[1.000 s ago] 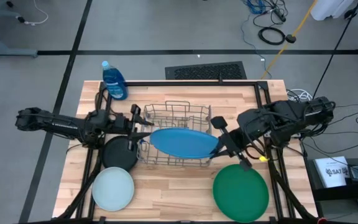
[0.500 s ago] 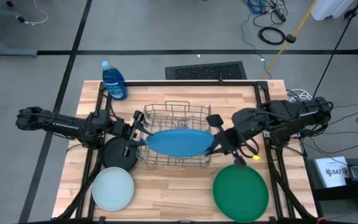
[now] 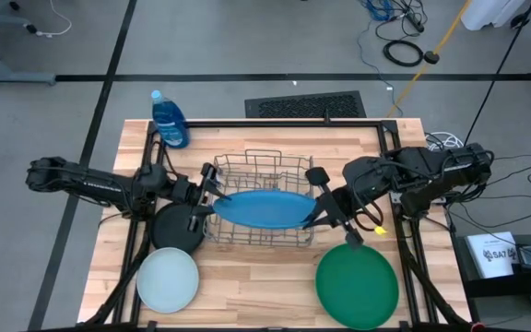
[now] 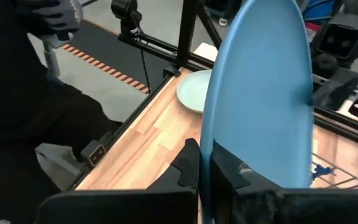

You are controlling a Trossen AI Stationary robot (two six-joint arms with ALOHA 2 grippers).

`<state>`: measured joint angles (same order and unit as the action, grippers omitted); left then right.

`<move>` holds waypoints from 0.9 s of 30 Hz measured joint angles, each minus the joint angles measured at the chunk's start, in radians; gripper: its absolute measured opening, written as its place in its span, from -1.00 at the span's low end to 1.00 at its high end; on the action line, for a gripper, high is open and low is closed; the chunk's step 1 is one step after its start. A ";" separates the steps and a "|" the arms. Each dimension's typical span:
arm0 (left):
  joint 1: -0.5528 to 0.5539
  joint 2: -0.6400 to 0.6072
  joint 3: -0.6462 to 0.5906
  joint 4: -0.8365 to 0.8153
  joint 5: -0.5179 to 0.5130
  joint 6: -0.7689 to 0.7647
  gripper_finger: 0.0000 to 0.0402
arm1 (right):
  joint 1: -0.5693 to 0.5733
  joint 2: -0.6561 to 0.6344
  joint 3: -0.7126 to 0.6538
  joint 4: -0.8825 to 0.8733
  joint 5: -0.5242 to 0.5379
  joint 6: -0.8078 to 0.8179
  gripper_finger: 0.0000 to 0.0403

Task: Sort dishes
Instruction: Put the blue plate into the gray dish rack

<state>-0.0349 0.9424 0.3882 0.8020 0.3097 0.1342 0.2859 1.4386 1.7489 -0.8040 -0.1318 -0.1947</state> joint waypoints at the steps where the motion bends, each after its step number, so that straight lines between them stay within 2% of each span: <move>1: -0.002 0.001 0.000 0.006 0.004 0.017 -0.47 | 0.000 -0.001 0.000 0.002 0.002 0.001 -0.99; 4: -0.003 0.000 -0.001 0.014 0.039 0.064 -0.81 | -0.007 -0.002 0.000 0.005 0.003 0.013 -0.94; 6: -0.005 0.000 -0.001 0.024 0.057 0.072 -0.92 | -0.009 -0.004 0.000 0.016 0.011 0.014 -0.89; 13: -0.032 -0.009 -0.001 0.025 -0.002 0.048 -0.95 | -0.021 0.000 0.000 -0.005 0.077 0.036 -0.64; 22: -0.035 -0.182 0.001 -0.256 -0.061 0.042 -0.95 | -0.018 -0.002 -0.002 -0.212 0.176 0.110 -0.03; 25: -0.036 -0.268 0.001 -0.366 -0.119 -0.014 -0.95 | -0.017 -0.008 -0.002 -0.285 0.248 0.130 0.11; 26: -0.036 -0.299 0.000 -0.406 -0.158 -0.041 -0.96 | -0.017 -0.016 -0.002 -0.315 0.255 0.136 0.14; 27: -0.031 -0.329 0.000 -0.435 -0.245 -0.057 -0.98 | -0.015 -0.023 -0.002 -0.336 0.263 0.139 0.16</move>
<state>-0.0663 0.6136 0.3885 0.3674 0.0648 0.0775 0.2712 1.4154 1.7473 -1.1403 0.1308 -0.0558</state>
